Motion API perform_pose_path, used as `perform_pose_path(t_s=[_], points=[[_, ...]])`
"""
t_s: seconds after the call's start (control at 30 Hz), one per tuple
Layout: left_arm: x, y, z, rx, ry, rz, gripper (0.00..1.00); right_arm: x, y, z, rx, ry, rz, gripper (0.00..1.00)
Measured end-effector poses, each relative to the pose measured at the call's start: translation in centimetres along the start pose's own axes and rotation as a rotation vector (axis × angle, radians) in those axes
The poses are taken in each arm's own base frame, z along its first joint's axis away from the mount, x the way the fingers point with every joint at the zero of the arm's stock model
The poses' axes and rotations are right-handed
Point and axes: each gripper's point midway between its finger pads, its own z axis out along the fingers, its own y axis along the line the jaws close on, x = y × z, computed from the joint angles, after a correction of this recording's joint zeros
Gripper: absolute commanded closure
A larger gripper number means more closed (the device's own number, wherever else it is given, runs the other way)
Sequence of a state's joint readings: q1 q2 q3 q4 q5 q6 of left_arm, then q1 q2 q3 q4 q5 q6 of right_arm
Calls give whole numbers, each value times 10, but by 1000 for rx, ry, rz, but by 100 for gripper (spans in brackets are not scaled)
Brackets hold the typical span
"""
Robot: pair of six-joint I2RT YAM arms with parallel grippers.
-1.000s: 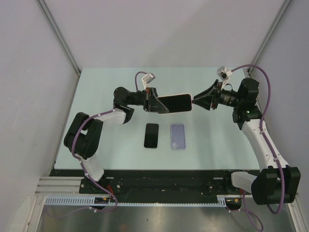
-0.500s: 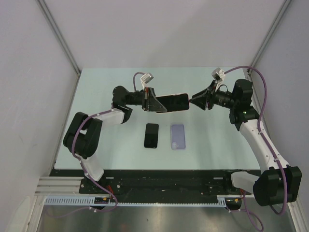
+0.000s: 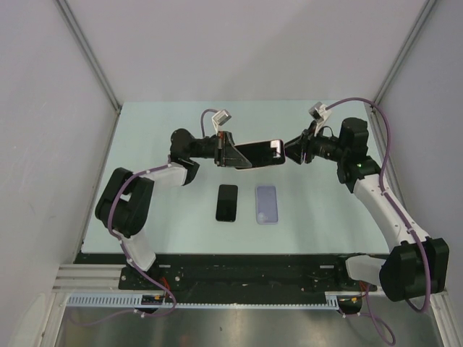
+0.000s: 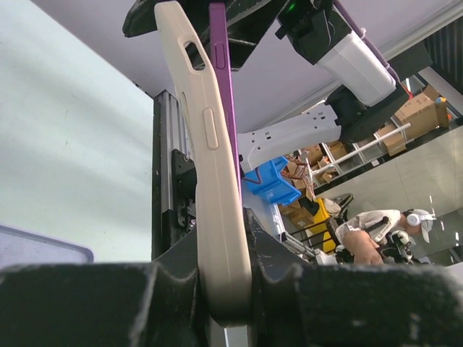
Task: Take the phone out of the phone case
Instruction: Remove the phone from the phone case.
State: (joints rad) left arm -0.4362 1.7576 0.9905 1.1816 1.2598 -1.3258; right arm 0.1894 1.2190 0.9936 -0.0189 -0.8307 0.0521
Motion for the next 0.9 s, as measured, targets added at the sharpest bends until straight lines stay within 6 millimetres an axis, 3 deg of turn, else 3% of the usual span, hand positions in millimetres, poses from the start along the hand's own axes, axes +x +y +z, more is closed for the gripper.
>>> perform_pose_path(t_s=[0.23, 0.5, 0.9], points=[[7, -3, 2, 17, 33, 24, 100, 2, 23, -3, -140, 15, 53, 53], [16, -9, 6, 43, 75, 61, 100, 18, 42, -7, -332, 82, 201, 52], [21, -12, 4, 58, 97, 111, 100, 25, 59, -3, -414, 122, 249, 53]])
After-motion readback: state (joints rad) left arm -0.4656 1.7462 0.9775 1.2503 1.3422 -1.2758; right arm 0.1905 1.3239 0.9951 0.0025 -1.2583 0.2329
